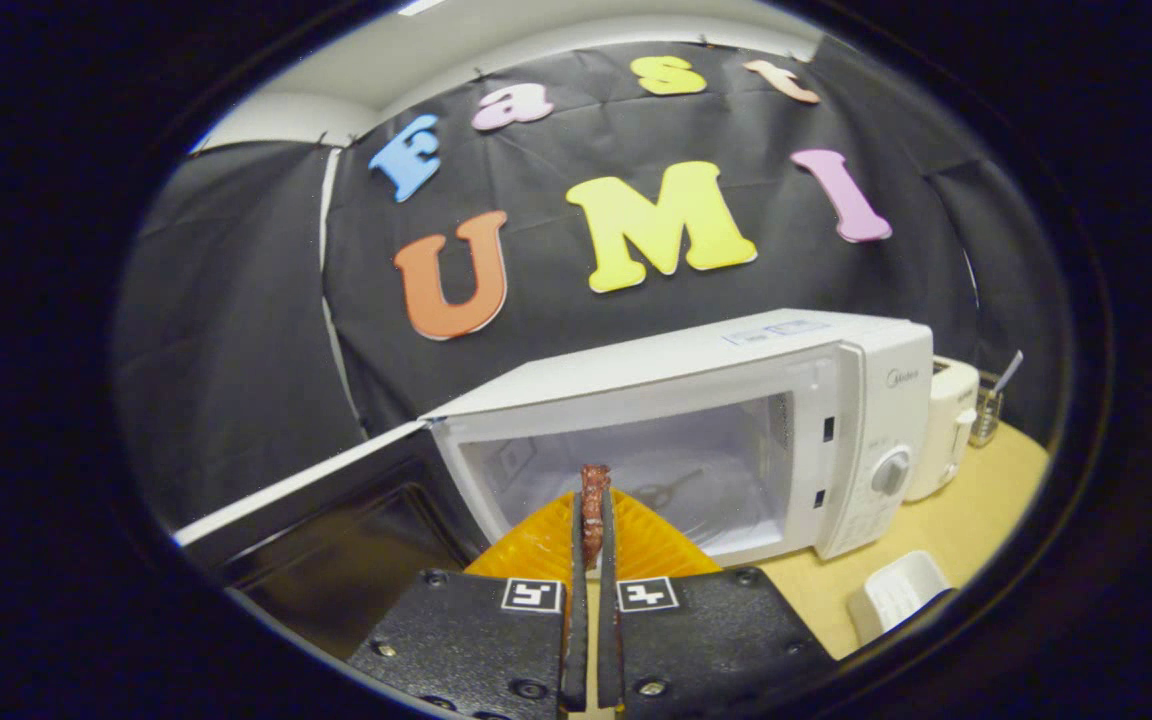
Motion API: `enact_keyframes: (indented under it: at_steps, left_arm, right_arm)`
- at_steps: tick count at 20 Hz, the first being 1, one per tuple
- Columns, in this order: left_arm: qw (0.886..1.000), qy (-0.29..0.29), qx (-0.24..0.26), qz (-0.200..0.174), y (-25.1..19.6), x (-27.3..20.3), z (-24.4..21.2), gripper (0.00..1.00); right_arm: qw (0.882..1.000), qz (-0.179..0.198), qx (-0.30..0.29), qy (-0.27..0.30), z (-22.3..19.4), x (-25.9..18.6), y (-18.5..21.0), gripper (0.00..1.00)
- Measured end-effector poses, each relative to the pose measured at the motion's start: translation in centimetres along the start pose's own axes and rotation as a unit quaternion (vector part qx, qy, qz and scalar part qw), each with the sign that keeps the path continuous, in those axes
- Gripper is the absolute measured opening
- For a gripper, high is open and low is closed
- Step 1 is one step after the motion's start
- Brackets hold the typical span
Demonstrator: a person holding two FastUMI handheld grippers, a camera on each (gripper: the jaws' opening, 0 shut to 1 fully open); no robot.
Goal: Open the microwave oven with the left hand, put the food in, and close the microwave oven.
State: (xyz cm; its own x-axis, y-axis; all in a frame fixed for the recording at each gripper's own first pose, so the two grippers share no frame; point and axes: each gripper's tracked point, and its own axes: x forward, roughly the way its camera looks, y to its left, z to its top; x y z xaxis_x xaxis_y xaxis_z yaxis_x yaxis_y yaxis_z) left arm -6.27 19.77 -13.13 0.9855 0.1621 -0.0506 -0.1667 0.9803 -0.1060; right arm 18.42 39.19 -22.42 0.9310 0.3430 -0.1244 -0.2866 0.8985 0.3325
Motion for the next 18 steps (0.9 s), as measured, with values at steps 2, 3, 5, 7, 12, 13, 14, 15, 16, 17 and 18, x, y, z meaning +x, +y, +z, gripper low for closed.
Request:
enact_keyframes:
  at_steps: [2,3,5,7,12,13,14,15,16,17,18]
  left_arm:
    - [1.000,0.009,-0.002,0.013,0.9,0.3,-0.3,0.92]
    - [1.000,0.012,-0.003,0.014,1.1,0.4,-0.3,0.92]
    - [1.000,0.019,-0.008,0.010,1.1,0.4,-0.4,0.92]
    - [1.000,0.019,-0.007,0.014,1.6,0.5,-0.1,0.92]
    - [0.999,0.020,0.008,0.039,2.7,1.3,0.4,0.92]
    - [0.999,0.021,0.007,0.041,2.8,1.4,0.4,0.92]
    - [0.999,0.021,0.006,0.041,2.5,1.4,0.4,0.92]
    - [0.999,0.023,0.005,0.041,2.4,1.6,0.2,0.92]
    - [0.999,0.027,0.003,0.041,2.3,1.8,0.0,0.92]
    - [0.999,0.031,0.002,0.040,2.2,1.9,-0.2,0.92]
    - [0.999,0.034,0.003,0.037,2.1,1.9,-0.3,0.92]
  right_arm:
    - [0.996,-0.024,0.086,-0.010,-0.5,2.4,-0.5,0.07]
    - [0.991,-0.034,0.127,-0.011,-0.8,3.6,-0.7,0.07]
    - [0.977,-0.050,0.206,-0.018,-1.2,5.9,-1.4,0.07]
    - [0.961,-0.074,0.265,-0.028,-1.3,8.3,-2.4,0.07]
    - [0.929,-0.113,0.351,-0.016,-3.2,13.2,-4.0,0.07]
    - [0.921,-0.123,0.369,-0.004,-4.1,13.6,-4.4,0.07]
    - [0.918,-0.131,0.376,0.006,-5.0,13.8,-4.8,0.07]
    - [0.918,-0.129,0.375,0.004,-5.3,13.9,-4.9,0.08]
    - [0.920,-0.131,0.369,0.004,-5.5,13.8,-5.1,0.07]
    - [0.919,-0.131,0.372,0.004,-5.6,13.8,-5.3,0.08]
    - [0.916,-0.134,0.377,0.007,-5.9,13.8,-5.3,0.09]
